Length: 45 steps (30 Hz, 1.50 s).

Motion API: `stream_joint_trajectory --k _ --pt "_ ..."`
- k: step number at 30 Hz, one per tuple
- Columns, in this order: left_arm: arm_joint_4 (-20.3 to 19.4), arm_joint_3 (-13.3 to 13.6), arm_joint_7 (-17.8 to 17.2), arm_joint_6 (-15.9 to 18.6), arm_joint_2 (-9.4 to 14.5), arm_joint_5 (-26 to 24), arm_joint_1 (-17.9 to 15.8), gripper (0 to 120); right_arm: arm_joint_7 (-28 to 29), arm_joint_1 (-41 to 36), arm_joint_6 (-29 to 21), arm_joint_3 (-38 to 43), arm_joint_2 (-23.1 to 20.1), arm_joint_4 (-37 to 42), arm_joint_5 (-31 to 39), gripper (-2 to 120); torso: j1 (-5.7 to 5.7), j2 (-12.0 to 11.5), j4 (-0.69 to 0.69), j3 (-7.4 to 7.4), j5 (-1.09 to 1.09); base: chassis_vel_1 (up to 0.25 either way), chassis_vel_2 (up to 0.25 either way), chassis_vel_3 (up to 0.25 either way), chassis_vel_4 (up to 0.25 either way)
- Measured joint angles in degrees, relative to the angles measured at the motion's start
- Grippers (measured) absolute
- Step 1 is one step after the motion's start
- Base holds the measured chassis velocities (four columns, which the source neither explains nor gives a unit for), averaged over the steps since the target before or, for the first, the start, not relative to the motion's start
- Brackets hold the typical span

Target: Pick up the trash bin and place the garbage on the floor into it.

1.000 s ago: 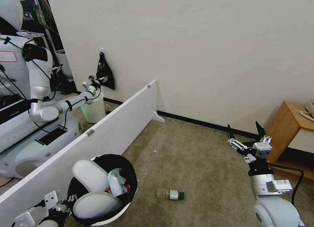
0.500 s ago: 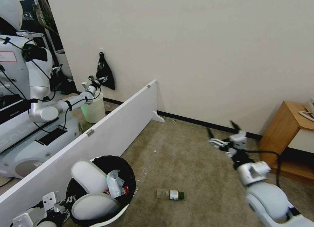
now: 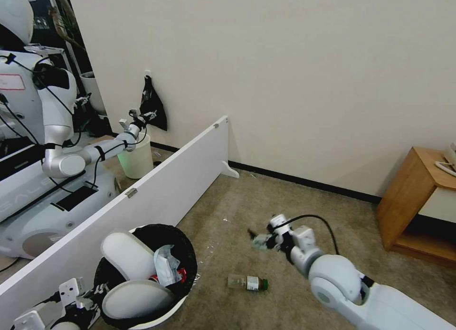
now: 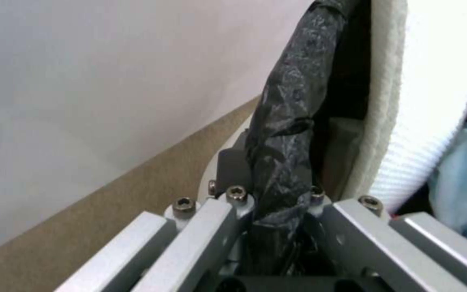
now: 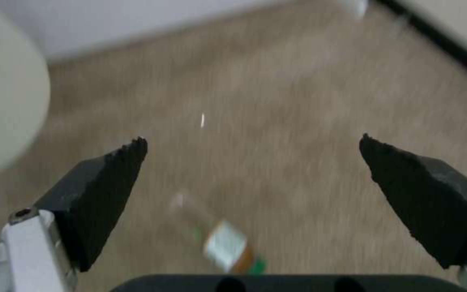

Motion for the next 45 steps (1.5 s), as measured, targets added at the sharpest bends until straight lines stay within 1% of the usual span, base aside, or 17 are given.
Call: stream_joint_trajectory --k 2,3,5,6,7,9,10,11,12,13,15,21,24,34,39,41,45 --pt "0.6 0.2 0.1 0.0 0.0 0.2 -0.1 1 -2.2 1.2 -2.7 -2.2 0.0 -2.2 0.5 100 0.0 0.0 0.02 0.0 0.01 0.0 0.0 0.0 0.0" --pt "0.6 0.2 0.1 0.0 0.0 0.2 -0.1 1 -2.2 1.2 -2.7 -2.2 0.0 -2.2 0.5 100 0.0 0.0 0.02 0.0 0.01 0.0 0.0 0.0 0.0" --pt "0.8 0.3 0.2 0.0 0.0 0.2 -0.2 1 -5.9 2.0 -5.3 -3.1 0.0 -4.1 0.0 100 0.0 0.0 0.02 0.0 0.02 0.0 0.0 0.0 0.0" --pt "0.8 0.3 0.2 0.0 0.0 0.2 -0.2 1 -5.9 2.0 -5.3 -3.1 0.0 -4.1 0.0 100 0.0 0.0 0.02 0.0 0.02 0.0 0.0 0.0 0.0" --pt "0.9 0.3 0.2 0.0 -0.1 0.2 -0.3 1 -9.7 2.6 -6.7 -3.6 0.2 -5.6 -1.0 100 0.0 0.0 0.01 0.0 0.01 0.0 0.0 0.0 0.0" --pt "1.0 0.3 0.2 0.0 -0.1 0.2 -0.4 1 -11.5 2.9 -7.1 -3.8 0.4 -6.3 -1.7 100 0.0 0.0 0.02 0.0 0.02 0.0 0.0 0.0 0.0" --pt "1.0 0.3 0.2 0.0 -0.1 0.2 -0.4 1 -13.9 3.1 -7.2 -4.0 0.6 -7.2 -3.1 100 0.0 0.0 0.02 0.0 0.02 0.0 0.0 0.0 0.0" --pt "1.0 0.3 0.2 0.0 -0.1 0.2 -0.4 1 -13.9 3.1 -7.2 -4.0 0.6 -7.2 -3.1 100 0.0 0.0 0.02 0.0 0.02 0.0 0.0 0.0 0.0" --pt "1.1 0.3 0.2 0.0 -0.1 0.2 -0.4 1 -16.3 3.4 -7.3 -4.2 1.0 -8.4 -4.9 100 0.0 0.0 0.02 0.0 0.01 0.0 0.0 0.0 0.0" --pt "1.1 0.3 0.2 0.0 -0.1 0.2 -0.4 1 -16.3 3.4 -7.3 -4.2 1.0 -8.4 -4.9 100 0.0 0.0 0.02 0.0 0.01 0.0 0.0 0.0 0.0" --pt "1.4 0.3 0.2 0.0 -0.1 0.3 -0.5 1 -19.2 4.2 -7.3 -5.2 2.1 -11.7 -7.5 100 0.0 0.0 0.03 0.0 0.01 0.0 0.0 0.0 0.0" --pt "1.5 0.2 0.2 0.0 0.0 0.3 -0.6 1 -20.5 4.8 -6.3 -6.2 3.2 -15.0 -9.2 100 0.0 0.0 0.02 0.0 0.02 0.0 0.0 0.0 0.0" --pt "1.8 0.1 0.2 0.0 0.0 0.3 -0.6 1 -21.2 6.1 -3.8 -7.7 4.8 -18.6 -11.2 100 0.0 0.0 0.03 0.0 0.02 0.0 0.0 0.0 0.0" --pt "2.6 0.1 0.3 0.0 -0.4 0.4 -1.1 1 -20.9 7.7 -0.5 -11.0 7.2 -24.9 -13.7 100 0.0 0.0 0.02 0.0 0.02 0.0 0.0 0.0 0.0" --pt "3.0 0.4 0.7 0.0 -0.5 1.2 -1.3 1 -20.4 8.8 2.4 -12.8 8.6 -28.9 -14.5 100 0.0 0.0 0.02 0.0 0.01 0.0 0.0 0.0 0.0" --pt "3.1 0.5 0.8 0.0 -0.6 1.5 -1.3 1 -19.8 9.0 4.7 -13.5 9.6 -31.4 -15.1 100 0.0 0.0 0.02 0.0 0.01 0.0 0.0 0.0 0.0" --pt "3.2 0.5 0.9 0.0 -0.6 1.6 -1.4 1 -19.0 9.0 6.4 -14.0 10.7 -33.8 -15.5 100 0.0 0.0 0.02 0.0 0.01 0.0 0.0 0.0 0.0"
